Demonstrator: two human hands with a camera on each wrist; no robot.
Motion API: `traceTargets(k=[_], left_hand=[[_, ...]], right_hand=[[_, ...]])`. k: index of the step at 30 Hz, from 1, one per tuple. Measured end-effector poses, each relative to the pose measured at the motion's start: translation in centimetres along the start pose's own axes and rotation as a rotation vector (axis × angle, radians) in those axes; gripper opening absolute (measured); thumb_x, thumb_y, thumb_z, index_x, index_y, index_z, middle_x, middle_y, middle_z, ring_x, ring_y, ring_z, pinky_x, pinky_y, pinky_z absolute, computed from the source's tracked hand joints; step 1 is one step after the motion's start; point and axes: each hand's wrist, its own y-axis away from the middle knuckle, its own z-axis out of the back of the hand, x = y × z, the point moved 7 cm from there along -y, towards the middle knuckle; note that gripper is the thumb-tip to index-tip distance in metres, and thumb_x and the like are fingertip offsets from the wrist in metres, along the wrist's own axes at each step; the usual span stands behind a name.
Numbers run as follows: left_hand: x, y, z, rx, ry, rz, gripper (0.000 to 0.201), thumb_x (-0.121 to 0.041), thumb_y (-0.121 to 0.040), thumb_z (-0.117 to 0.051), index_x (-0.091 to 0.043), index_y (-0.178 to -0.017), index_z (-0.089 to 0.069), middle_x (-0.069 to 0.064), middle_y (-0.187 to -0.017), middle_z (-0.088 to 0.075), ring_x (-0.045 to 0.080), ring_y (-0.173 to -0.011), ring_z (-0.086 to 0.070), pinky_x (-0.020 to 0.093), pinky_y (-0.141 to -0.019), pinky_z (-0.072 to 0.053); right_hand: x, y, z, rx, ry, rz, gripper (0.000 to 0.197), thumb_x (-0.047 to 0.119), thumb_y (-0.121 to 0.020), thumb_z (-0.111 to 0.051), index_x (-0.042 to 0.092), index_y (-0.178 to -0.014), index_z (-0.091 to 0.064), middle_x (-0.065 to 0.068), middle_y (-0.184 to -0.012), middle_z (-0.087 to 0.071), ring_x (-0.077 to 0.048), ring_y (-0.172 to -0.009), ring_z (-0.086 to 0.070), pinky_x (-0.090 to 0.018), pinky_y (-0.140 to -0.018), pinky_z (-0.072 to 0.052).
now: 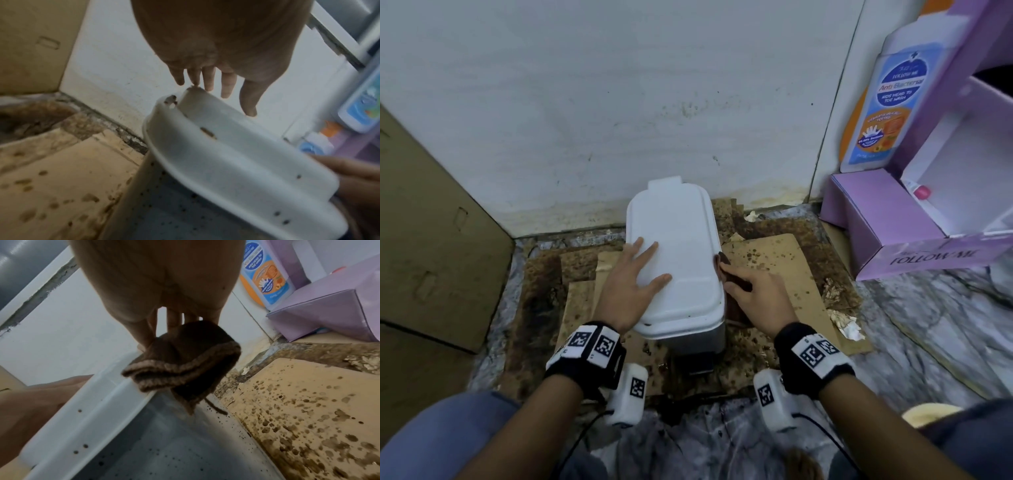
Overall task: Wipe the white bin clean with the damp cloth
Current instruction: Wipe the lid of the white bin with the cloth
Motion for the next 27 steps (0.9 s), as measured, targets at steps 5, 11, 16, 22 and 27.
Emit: traceTargets(k=[5, 11, 16, 22, 27], left_hand=[[3.2, 2.9, 0.7, -0.062, 0.41, 0.222, 0.057, -0.042, -0.089, -0.067, -0.038, -0.142, -0.047, -0.009, -0.152, -0.04, 0.016, -0.139, -0.038, 0.044, -0.116, -0.029], [5.0, 4.5, -0.8, -0.031, 0.654, 0.343, 0.056, -0.019, -0.086, -0.072, -0.032, -0.138, -0.055, -0.01, -0.133, -0.061, 0.017, -0.119, -0.06, 0.048, -0.102, -0.048], [5.4, 4.3, -0.9, -0.055, 0.671, 0.396, 0.059, -0.014, -0.081, -0.076, -0.025, -0.136, -0.058, -0.005, -0.122, -0.069, 0.021, -0.11, -0.066, 0.049, -0.096, -0.052], [6.0, 4.0, -0.8, -0.09, 0.678, 0.427, 0.061, -0.013, -0.075, -0.08, -0.029, -0.132, -0.061, -0.002, -0.117, -0.07, 0.021, -0.105, -0.067, 0.049, -0.091, -0.054], [5.5, 3.9, -0.8, -0.1, 0.692, 0.426, 0.062, -0.009, -0.075, -0.08, -0.028, -0.131, -0.061, -0.001, -0.113, -0.071, 0.021, -0.103, -0.068, 0.048, -0.09, -0.055]], right_hand=[[0.1, 0.5, 0.1, -0.027, 0.023, -0.031, 0.029, 0.022, -0.094, -0.055, 0.024, -0.122, -0.065, 0.002, -0.121, -0.066, -0.016, -0.105, -0.06, -0.026, -0.088, -0.049], [-0.4, 2.3, -0.1, -0.178, 0.084, -0.069, 0.022, 0.029, -0.084, -0.069, 0.025, -0.106, -0.072, 0.003, -0.106, -0.07, -0.017, -0.097, -0.062, -0.031, -0.084, -0.05], [-0.7, 4.1, -0.5, -0.27, 0.103, -0.144, 0.022, 0.033, -0.078, -0.073, 0.026, -0.099, -0.074, 0.004, -0.099, -0.071, -0.017, -0.092, -0.064, -0.031, -0.079, -0.052], [-0.6, 5.5, -1.8, -0.302, 0.08, -0.21, 0.017, 0.034, -0.076, -0.075, 0.026, -0.09, -0.072, 0.006, -0.093, -0.07, -0.014, -0.086, -0.063, -0.024, -0.074, -0.049], [-0.4, 5.2, -0.9, -0.267, 0.13, -0.191, 0.022, 0.035, -0.077, -0.075, 0.028, -0.097, -0.073, 0.007, -0.098, -0.069, -0.012, -0.087, -0.063, -0.021, -0.074, -0.049]])
